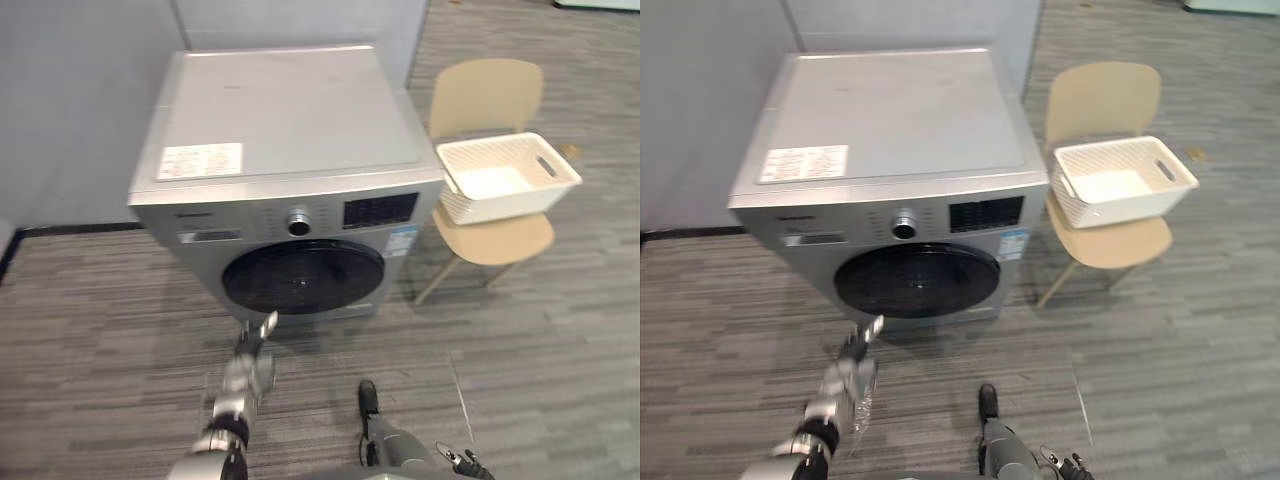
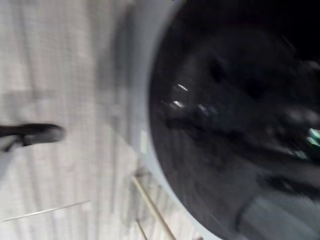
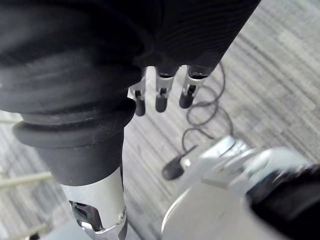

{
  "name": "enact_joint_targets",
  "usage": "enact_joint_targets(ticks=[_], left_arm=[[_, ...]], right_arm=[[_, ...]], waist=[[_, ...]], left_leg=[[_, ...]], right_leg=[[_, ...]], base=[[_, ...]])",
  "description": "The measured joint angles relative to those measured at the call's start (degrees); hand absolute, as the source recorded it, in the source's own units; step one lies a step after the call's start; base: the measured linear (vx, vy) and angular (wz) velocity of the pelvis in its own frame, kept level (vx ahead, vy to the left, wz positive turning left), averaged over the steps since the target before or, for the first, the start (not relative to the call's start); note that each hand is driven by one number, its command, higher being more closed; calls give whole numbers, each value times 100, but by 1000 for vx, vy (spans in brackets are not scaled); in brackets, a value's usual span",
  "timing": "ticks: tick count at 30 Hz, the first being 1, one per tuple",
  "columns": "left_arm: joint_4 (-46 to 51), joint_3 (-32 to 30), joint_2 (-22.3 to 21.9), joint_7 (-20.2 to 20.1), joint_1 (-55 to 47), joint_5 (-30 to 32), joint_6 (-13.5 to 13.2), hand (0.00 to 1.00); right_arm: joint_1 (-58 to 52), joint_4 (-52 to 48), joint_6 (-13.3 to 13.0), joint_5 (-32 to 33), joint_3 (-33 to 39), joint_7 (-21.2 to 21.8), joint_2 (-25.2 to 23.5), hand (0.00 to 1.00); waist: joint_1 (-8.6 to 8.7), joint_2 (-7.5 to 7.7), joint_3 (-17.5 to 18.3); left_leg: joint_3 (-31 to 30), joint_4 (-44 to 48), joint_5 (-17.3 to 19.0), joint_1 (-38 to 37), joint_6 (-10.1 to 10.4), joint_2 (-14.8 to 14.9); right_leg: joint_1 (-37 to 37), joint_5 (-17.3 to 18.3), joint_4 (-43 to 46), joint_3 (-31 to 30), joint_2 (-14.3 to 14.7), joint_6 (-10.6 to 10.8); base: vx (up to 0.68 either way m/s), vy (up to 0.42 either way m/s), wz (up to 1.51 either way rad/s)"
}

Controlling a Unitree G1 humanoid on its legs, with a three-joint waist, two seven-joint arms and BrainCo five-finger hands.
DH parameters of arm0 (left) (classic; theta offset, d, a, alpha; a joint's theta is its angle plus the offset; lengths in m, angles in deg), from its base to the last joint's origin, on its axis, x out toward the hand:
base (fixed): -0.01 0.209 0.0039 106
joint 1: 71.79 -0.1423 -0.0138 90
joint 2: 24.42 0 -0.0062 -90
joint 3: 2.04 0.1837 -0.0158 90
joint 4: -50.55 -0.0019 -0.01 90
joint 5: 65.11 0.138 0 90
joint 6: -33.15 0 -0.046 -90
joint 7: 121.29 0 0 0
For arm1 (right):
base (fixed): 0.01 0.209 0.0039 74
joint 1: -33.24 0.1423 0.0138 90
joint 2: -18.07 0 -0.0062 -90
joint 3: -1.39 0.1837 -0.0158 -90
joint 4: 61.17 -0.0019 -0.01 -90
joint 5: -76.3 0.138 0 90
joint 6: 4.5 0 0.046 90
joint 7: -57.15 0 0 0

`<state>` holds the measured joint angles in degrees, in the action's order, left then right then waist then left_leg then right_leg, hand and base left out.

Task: Pick up the laundry basket with both hands and put the clothes into the washing machine.

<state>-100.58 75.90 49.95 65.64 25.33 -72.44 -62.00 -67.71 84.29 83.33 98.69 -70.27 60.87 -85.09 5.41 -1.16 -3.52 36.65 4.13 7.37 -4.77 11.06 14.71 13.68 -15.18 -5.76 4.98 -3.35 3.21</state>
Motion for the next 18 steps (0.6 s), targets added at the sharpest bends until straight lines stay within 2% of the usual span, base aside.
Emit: enact_joint_targets(ticks=[2,3,5,9,15,18], left_arm=[[-367,-185,25,-180,-767,277,88,0],[-398,-276,36,-209,-906,294,102,0],[-418,-460,150,-288,-1097,358,96,0],[-524,-858,155,-322,-1479,339,98,0],[-594,-815,184,-344,-1490,355,138,0],[-575,-264,299,-365,-1402,353,150,0]], right_arm=[[221,177,-27,12,-8,0,21,0],[261,202,-32,21,-16,1,27,0],[340,295,-81,37,-49,0,25,0],[438,678,-124,74,-147,0,83,0],[495,989,-110,7,-268,-2,220,0],[561,1142,-57,-97,-272,-5,258,0]], waist=[[-188,-21,39],[-201,-33,47],[-357,-42,75],[-477,-93,215],[-463,-77,231],[-456,-86,223]], left_leg=[[-290,-27,-3,12,-7,-107],[-387,-30,-6,30,-14,-123],[-684,-83,-14,19,-33,-204],[-1019,-120,12,-121,-128,-335],[-1146,-130,40,-237,-180,-427],[-1164,-150,42,-345,-185,-445]], right_leg=[[-160,66,-23,219,-147,91],[-218,74,-23,297,-186,99],[-384,109,-26,515,-287,142],[-675,165,-26,747,-442,214],[-840,176,-26,853,-533,224],[-929,176,-26,870,-536,224]], base=[[-10,94,66],[0,82,69],[6,74,67],[39,55,34],[20,23,10],[-6,-4,1]])
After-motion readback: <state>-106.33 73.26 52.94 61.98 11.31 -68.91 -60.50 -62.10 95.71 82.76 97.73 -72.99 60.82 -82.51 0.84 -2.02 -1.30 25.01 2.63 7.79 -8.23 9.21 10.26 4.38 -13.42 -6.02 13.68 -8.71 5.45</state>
